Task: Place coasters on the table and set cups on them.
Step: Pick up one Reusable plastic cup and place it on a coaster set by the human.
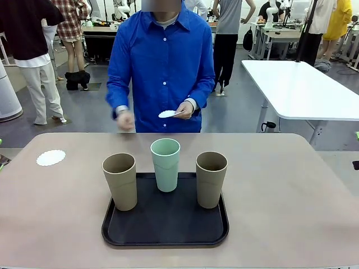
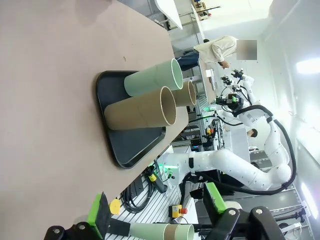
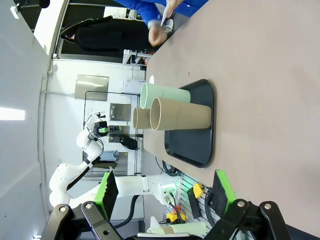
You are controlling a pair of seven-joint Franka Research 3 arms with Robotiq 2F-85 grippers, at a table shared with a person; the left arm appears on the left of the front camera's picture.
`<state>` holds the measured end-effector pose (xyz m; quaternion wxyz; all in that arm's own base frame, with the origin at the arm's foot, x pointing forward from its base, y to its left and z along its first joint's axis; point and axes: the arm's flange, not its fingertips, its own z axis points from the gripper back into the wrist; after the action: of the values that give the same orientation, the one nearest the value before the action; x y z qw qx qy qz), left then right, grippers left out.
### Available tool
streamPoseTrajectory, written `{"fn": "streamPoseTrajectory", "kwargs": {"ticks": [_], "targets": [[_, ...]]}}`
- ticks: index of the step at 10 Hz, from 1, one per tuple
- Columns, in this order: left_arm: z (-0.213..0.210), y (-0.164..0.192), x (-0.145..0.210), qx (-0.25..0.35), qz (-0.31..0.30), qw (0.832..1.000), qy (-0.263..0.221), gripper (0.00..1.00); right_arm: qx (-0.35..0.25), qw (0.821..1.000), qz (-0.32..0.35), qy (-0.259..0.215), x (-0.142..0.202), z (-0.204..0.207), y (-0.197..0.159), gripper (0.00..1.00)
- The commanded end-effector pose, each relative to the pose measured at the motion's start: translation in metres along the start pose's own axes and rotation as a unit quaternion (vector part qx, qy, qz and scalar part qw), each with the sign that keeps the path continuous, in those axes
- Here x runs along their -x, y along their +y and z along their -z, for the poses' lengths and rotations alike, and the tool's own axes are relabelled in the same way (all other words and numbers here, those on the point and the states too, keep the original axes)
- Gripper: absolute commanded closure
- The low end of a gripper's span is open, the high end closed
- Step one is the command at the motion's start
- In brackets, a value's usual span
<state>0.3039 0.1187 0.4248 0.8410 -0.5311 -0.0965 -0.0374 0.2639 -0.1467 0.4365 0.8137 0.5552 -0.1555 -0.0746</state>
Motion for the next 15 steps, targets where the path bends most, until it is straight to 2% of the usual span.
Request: {"fn": "streamPoseTrajectory", "kwargs": {"ticks": [1, 10, 11, 12, 13, 14, 15], "targets": [[-0.002, 0.001, 0.001, 0.005, 0.000, 1.000, -0.003, 0.00, -0.002, 1.000, 0.002, -0.001, -0.001, 0.000, 0.000, 0.00], [0.000, 0.000, 0.000, 0.000, 0.000, 1.000, 0.000, 0.00, -0.002, 1.000, 0.002, -0.001, -0.001, 0.000, 0.000, 0.00], [0.004, -0.014, -0.014, -0.059, 0.109, 0.990, 0.066, 0.00, -0.002, 1.000, 0.002, -0.001, -0.001, 0.000, 0.000, 0.00], [0.011, -0.028, -0.032, -0.114, 0.198, 0.968, 0.105, 0.00, -0.002, 1.000, 0.002, -0.001, -0.001, 0.000, 0.000, 0.00], [0.023, -0.043, -0.047, -0.149, 0.258, 0.943, 0.151, 0.00, -0.002, 1.000, 0.002, -0.001, -0.001, 0.000, 0.000, 0.00], [0.043, -0.060, -0.057, -0.170, 0.322, 0.910, 0.199, 0.00, -0.002, 1.000, 0.002, -0.001, -0.001, 0.000, 0.000, 0.00], [0.065, -0.072, -0.063, -0.191, 0.376, 0.878, 0.226, 0.00, -0.002, 1.000, 0.002, -0.001, -0.001, 0.000, 0.000, 0.00]]}}
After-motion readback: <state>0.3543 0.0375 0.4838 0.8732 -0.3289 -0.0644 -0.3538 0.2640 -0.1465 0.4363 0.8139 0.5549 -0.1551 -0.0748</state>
